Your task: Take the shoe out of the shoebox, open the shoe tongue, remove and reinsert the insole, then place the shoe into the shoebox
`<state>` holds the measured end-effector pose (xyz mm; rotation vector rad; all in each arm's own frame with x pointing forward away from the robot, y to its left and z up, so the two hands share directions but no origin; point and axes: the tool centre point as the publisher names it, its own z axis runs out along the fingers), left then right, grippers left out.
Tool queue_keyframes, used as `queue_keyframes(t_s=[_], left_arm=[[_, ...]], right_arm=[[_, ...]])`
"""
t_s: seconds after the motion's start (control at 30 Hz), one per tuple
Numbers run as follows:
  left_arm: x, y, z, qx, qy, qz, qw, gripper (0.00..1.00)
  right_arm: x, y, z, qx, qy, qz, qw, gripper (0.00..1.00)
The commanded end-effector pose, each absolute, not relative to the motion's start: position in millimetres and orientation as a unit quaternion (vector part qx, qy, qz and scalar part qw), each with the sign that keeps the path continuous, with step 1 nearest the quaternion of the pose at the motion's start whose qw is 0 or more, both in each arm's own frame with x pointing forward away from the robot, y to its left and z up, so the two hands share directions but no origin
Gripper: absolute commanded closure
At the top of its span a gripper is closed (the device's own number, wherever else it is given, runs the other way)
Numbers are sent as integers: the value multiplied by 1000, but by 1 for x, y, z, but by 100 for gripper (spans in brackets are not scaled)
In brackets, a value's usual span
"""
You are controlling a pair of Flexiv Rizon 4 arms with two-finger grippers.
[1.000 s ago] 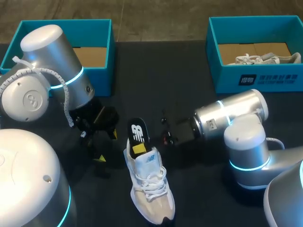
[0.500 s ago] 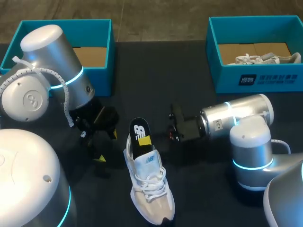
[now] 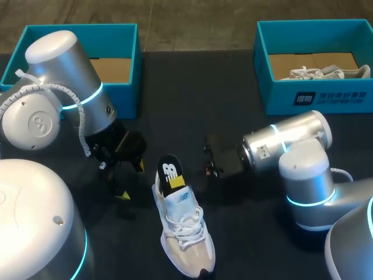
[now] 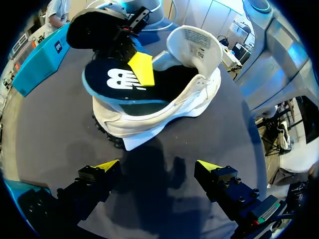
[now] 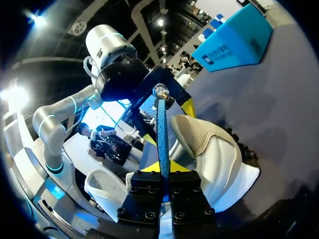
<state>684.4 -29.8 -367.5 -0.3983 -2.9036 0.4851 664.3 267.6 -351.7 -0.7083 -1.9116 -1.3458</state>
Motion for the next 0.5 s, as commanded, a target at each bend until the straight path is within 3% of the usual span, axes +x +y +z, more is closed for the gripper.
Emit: queue_keyframes(t_s=[0.03,0.23,0.3,0.37,0.4,0.5], left_arm=[[683,-28,-368,-134,-974,164,84,0],[683,-28,-368,-134,-974,164,84,0],[683,-28,-368,-134,-974,164,84,0],[683,-28,-368,-134,-974,164,84,0],[683,-28,-368,-134,-974,164,84,0],[683,-28,-368,-134,-974,164,84,0]], right_arm=[[651,270,-354,-280,-737,-515,336,100],[648,271,-353,-282,-740,-513,333,100],[650,273,-350,-278,-740,-517,329,71],[653,275,-346,-276,-740,-522,323,52],[654,275,-344,-272,-740,-525,320,49],[659,277,-338,-261,-741,-532,316,52]])
